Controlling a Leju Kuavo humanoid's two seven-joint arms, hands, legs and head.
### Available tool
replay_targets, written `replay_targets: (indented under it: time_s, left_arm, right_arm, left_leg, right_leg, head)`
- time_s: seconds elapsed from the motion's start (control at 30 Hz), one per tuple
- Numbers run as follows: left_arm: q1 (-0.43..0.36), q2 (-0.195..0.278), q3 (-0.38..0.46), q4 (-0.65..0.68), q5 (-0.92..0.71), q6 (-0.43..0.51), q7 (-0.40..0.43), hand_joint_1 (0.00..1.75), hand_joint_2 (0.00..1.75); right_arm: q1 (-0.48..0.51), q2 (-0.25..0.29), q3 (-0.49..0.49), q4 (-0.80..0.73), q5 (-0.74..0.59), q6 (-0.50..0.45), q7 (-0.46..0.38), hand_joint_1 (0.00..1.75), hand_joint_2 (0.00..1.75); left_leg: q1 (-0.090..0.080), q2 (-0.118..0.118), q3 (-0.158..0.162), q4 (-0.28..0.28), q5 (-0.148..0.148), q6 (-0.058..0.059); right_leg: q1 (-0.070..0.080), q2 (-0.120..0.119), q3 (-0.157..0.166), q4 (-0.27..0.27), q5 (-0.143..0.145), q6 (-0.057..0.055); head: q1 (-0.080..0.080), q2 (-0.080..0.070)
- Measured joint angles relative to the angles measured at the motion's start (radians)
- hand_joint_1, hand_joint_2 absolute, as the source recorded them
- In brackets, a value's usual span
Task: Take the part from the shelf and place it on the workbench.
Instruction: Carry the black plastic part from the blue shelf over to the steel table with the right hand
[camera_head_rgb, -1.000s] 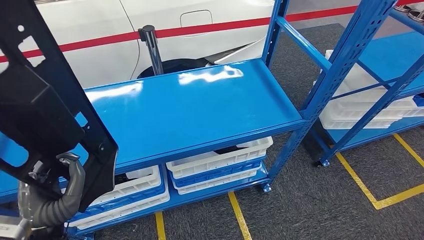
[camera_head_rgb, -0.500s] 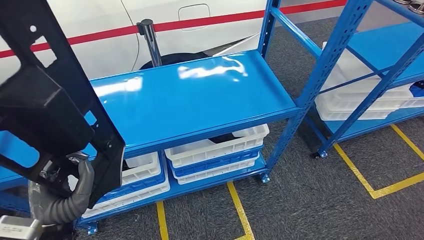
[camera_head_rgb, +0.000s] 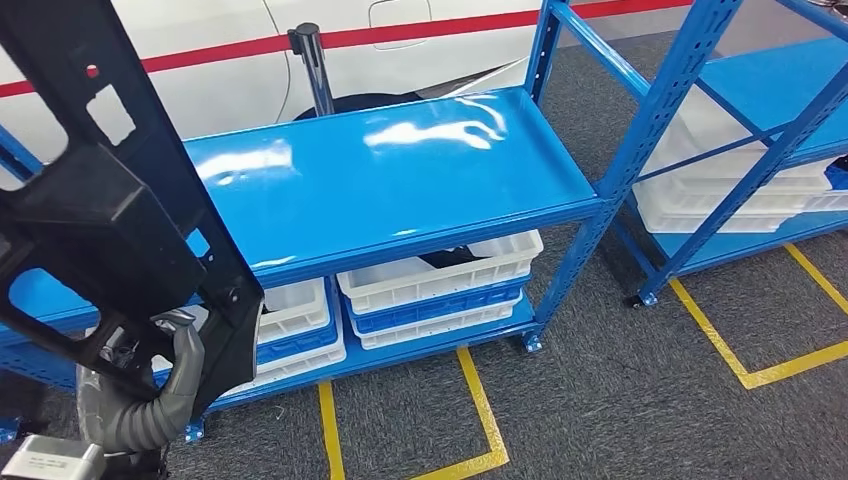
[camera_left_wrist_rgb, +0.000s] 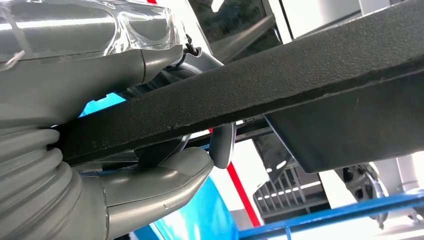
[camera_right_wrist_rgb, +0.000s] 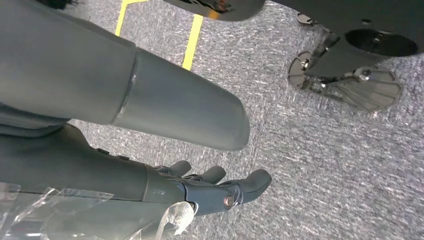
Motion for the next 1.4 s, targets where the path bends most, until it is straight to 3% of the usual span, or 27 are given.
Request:
replay_targets:
  time_s: [0.07,0.13,0.2,0.23,0.27,0.3,0.37,0.43,0.5,0.57,0.63,0.67,0.7,0.77,0.83,0.9,0.93,1.0,1.03,1.1,1.17,1.2,1.23,1.27,1.3,1.33,1.4]
  left_arm:
    - [0.0,-0.003,-0.002,0.005,0.001,-0.001,0.0,1.75,1.75]
    - [-0.001,-0.006,-0.004,0.009,0.005,-0.004,-0.001,1.75,1.75]
    - [-0.001,-0.008,-0.006,0.014,0.011,-0.007,-0.002,1.75,1.75]
    - [-0.001,-0.009,-0.007,0.016,0.013,-0.008,-0.003,1.75,1.75]
    - [-0.001,-0.011,-0.008,0.018,0.014,-0.009,-0.004,1.75,1.75]
    - [-0.001,-0.012,-0.009,0.019,0.014,-0.01,-0.005,1.75,1.75]
    - [-0.003,-0.014,-0.009,0.02,0.016,-0.01,-0.008,1.75,1.75]
    - [-0.004,-0.017,-0.009,0.021,0.019,-0.008,-0.013,1.75,1.75]
    - [-0.002,-0.018,-0.009,0.022,0.024,-0.007,-0.017,1.75,1.75]
    - [-0.001,-0.019,-0.009,0.023,0.029,-0.007,-0.019,1.75,1.75]
    - [-0.001,-0.019,-0.009,0.026,0.031,-0.007,-0.02,1.75,1.75]
    - [-0.001,-0.019,-0.009,0.027,0.031,-0.007,-0.02,1.75,1.75]
    - [-0.001,-0.019,-0.009,0.029,0.031,-0.007,-0.02,1.75,1.75]
    - [-0.001,-0.019,-0.009,0.031,0.031,-0.007,-0.02,1.75,1.75]
    - [-0.002,-0.02,-0.009,0.033,0.034,-0.007,-0.021,1.75,1.75]
    - [-0.006,-0.021,-0.009,0.034,0.037,-0.008,-0.024,1.75,1.75]
    - [-0.007,-0.021,-0.009,0.034,0.038,-0.008,-0.025,1.75,1.75]
    - [-0.008,-0.022,-0.01,0.035,0.04,-0.008,-0.027,1.75,1.75]
    - [-0.008,-0.023,-0.01,0.035,0.041,-0.009,-0.028,1.75,1.75]
    - [-0.007,-0.024,-0.011,0.037,0.044,-0.011,-0.029,1.75,1.75]
    - [-0.006,-0.026,-0.012,0.037,0.045,-0.012,-0.03,1.75,1.75]
    - [-0.005,-0.026,-0.013,0.037,0.046,-0.013,-0.03,1.75,1.75]
    - [-0.005,-0.027,-0.013,0.038,0.046,-0.014,-0.03,1.75,1.75]
    - [-0.005,-0.027,-0.014,0.038,0.046,-0.015,-0.03,1.75,1.75]
    - [-0.005,-0.027,-0.015,0.038,0.046,-0.015,-0.03,1.75,1.75]
    - [-0.005,-0.027,-0.016,0.038,0.046,-0.016,-0.03,1.75,1.75]
    - [-0.005,-0.028,-0.016,0.038,0.046,-0.017,-0.03,1.75,1.75]
  right_arm:
    - [-0.002,-0.002,0.0,0.0,0.0,0.001,0.002,0.0,0.0]
    - [-0.003,-0.002,0.0,0.0,0.0,0.001,0.005,0.0,0.0]
    - [-0.003,-0.002,0.0,0.0,0.001,0.0,0.007,0.0,0.0]
    - [-0.003,-0.002,0.0,0.0,0.001,-0.001,0.007,0.0,0.0]
    - [-0.003,-0.002,0.0,0.0,0.001,-0.002,0.007,0.0,0.0]
    - [-0.003,-0.002,0.0,0.0,0.001,-0.004,0.007,0.0,0.0]
    - [-0.003,-0.003,0.0,0.0,0.002,-0.006,0.007,0.0,0.0]
    - [-0.003,-0.004,0.0,0.0,0.002,-0.009,0.006,0.0,0.0]
    - [-0.006,-0.003,0.0,0.0,0.001,-0.014,0.006,0.0,0.0]
    - [-0.008,-0.003,0.0,0.0,0.001,-0.024,0.006,0.0,0.0]
    - [-0.007,-0.004,-0.001,0.0,0.001,-0.031,0.006,0.0,0.0]
    - [-0.006,-0.004,-0.001,0.0,0.0,-0.032,0.006,0.0,0.0]
    - [-0.005,-0.004,-0.001,0.0,0.0,-0.032,0.006,0.0,0.0]
    - [-0.005,-0.004,-0.001,0.0,0.0,-0.031,0.006,0.0,0.0]
    - [-0.008,-0.003,-0.001,0.0,0.0,-0.029,0.006,0.0,0.0]
    - [-0.01,-0.001,-0.001,0.0,0.001,-0.027,0.006,0.0,0.0]
    - [-0.01,-0.001,-0.001,0.0,0.001,-0.027,0.006,0.0,0.0]
    - [-0.009,-0.002,-0.001,0.0,0.001,-0.027,0.006,0.0,0.0]
    - [-0.008,-0.003,-0.001,0.0,0.001,-0.027,0.006,0.0,0.0]
    - [-0.006,-0.005,-0.001,0.0,0.001,-0.027,0.006,0.0,0.0]
    - [-0.004,-0.005,-0.001,0.0,0.002,-0.027,0.006,0.0,0.0]
    - [-0.003,-0.004,-0.001,0.0,0.002,-0.027,0.006,0.0,0.0]
    - [-0.003,-0.004,-0.001,0.0,0.002,-0.027,0.006,0.0,0.0]
    - [-0.004,-0.004,-0.001,0.0,0.002,-0.028,0.006,0.0,0.0]
    - [-0.006,-0.004,-0.001,0.0,0.002,-0.028,0.005,0.0,0.0]
    - [-0.007,-0.005,-0.001,0.0,0.002,-0.028,0.005,0.0,0.0]
    - [-0.009,-0.005,-0.001,0.0,0.002,-0.029,0.004,0.0,0.0]
  left_leg:
    - [0.006,-0.008,-0.012,-0.003,0.013,0.014]
    - [0.007,-0.016,-0.026,0.003,0.023,0.023]
    - [0.006,-0.028,-0.043,0.013,0.03,0.024]
    - [0.005,-0.035,-0.053,0.019,0.033,0.023]
    - [0.006,-0.044,-0.062,0.026,0.036,0.021]
    - [0.006,-0.053,-0.071,0.033,0.038,0.019]
    - [0.005,-0.071,-0.088,0.044,0.047,0.01]
    - [0.005,-0.086,-0.101,0.048,0.061,-0.003]
    - [0.007,-0.095,-0.112,0.051,0.069,-0.015]
    - [0.009,-0.075,-0.133,0.094,0.017,-0.025]
    - [0.013,-0.045,-0.163,0.213,-0.092,-0.034]
    - [0.015,-0.039,-0.175,0.282,-0.132,-0.038]
    - [0.016,-0.037,-0.178,0.336,-0.146,-0.041]
    - [0.016,-0.036,-0.147,0.357,-0.099,-0.042]
    - [0.014,-0.035,-0.05,0.241,-0.045,-0.033]
    - [0.007,-0.034,0.07,0.058,-0.058,-0.02]
    - [0.003,-0.034,0.104,-0.001,-0.07,-0.015]
    - [0.002,-0.032,0.103,-0.035,-0.066,-0.006]
    - [0.004,-0.03,0.088,-0.033,-0.053,0.001]
    - [0.009,-0.025,0.059,-0.031,-0.027,0.018]
    - [0.007,-0.023,0.026,-0.023,-0.003,0.026]
    - [0.006,-0.023,0.008,-0.016,0.008,0.024]
    - [0.006,-0.022,-0.013,-0.008,0.019,0.023]
    - [0.006,-0.021,-0.034,0.002,0.028,0.02]
    - [0.008,-0.02,-0.056,0.013,0.036,0.016]
    - [0.008,-0.02,-0.075,0.025,0.043,0.012]
    - [0.007,-0.021,-0.103,0.046,0.056,0.002]
  right_leg:
    - [-0.001,0.009,-0.023,0.06,-0.058,0.009]
    - [-0.003,0.016,-0.067,0.202,-0.152,0.015]
    - [-0.003,0.017,-0.089,0.311,-0.195,0.016]
    - [-0.003,0.018,-0.076,0.312,-0.186,0.015]
    - [-0.004,0.022,-0.043,0.271,-0.159,0.013]
    - [-0.005,0.037,0.003,0.201,-0.129,0.009]
    - [-0.008,0.086,0.084,0.064,-0.1,0.002]
    - [-0.008,0.109,0.107,0.012,-0.102,-0.003]
    - [-0.008,0.09,0.095,0.01,-0.089,-0.01]
    - [-0.011,0.07,0.076,0.008,-0.071,-0.022]
    - [-0.011,0.052,0.052,0.009,-0.051,-0.029]
    - [-0.01,0.043,0.039,0.009,-0.041,-0.03]
    - [-0.009,0.036,0.025,0.01,-0.03,-0.031]
    - [-0.008,0.025,-0.006,0.011,-0.009,-0.029]
    - [-0.006,0.02,-0.032,0.013,0.014,-0.024]
    - [-0.003,0.019,-0.046,0.012,0.036,-0.016]
    - [-0.003,0.019,-0.05,0.009,0.049,-0.012]
    - [-0.004,0.021,-0.061,0.001,0.072,-0.002]
    - [-0.005,0.023,-0.069,0.005,0.063,0.004]
    - [-0.006,0.027,-0.092,0.07,-0.023,0.013]
    - [-0.009,0.027,-0.118,0.208,-0.135,0.019]
    - [-0.01,0.027,-0.124,0.275,-0.155,0.022]
    - [-0.012,0.027,-0.122,0.322,-0.145,0.025]
    - [-0.013,0.027,-0.106,0.339,-0.113,0.027]
    - [-0.014,0.027,-0.074,0.32,-0.076,0.028]
    - [-0.016,0.029,-0.025,0.266,-0.058,0.028]
    - [-0.014,0.032,0.09,0.105,-0.086,0.023]
  head:
    - [0.004,0.0]
    - [0.008,0.0]
    - [0.009,0.0]
    - [0.009,0.0]
    - [0.009,0.0]
    - [0.009,0.0]
    - [0.009,0.0]
    - [0.009,0.0]
    - [0.009,0.0]
    - [0.006,0.0]
    - [0.003,0.0]
    - [0.002,0.0]
    - [0.002,0.0]
    - [0.002,0.0]
    - [0.002,0.0]
    - [0.002,0.0]
    - [0.002,0.0]
    - [0.003,0.0]
    - [0.003,0.0]
    - [0.006,0.0]
    - [0.009,0.0]
    - [0.01,0.0]
    - [0.01,0.0]
    - [0.01,0.0]
    - [0.01,0.0]
    - [0.01,0.0]
    - [0.011,0.0]
